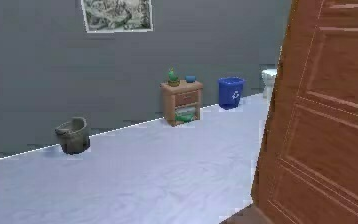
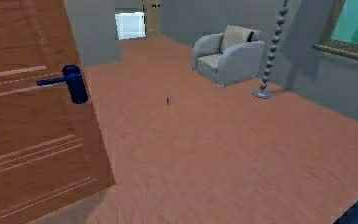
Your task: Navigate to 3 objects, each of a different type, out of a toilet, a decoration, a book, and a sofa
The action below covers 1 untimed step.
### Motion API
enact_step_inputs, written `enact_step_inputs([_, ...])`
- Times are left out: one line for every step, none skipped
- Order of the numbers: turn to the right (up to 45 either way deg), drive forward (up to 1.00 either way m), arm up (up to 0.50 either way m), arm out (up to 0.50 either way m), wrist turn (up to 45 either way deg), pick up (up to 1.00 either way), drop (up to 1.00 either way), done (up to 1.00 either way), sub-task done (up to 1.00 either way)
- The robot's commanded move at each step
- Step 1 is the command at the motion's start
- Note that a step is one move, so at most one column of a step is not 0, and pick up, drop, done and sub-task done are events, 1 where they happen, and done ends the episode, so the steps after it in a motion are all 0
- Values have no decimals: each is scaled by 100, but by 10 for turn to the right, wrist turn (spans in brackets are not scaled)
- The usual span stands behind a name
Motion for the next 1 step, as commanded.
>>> enact_step_inputs([450,0,0,0,0,0,0,0,0])
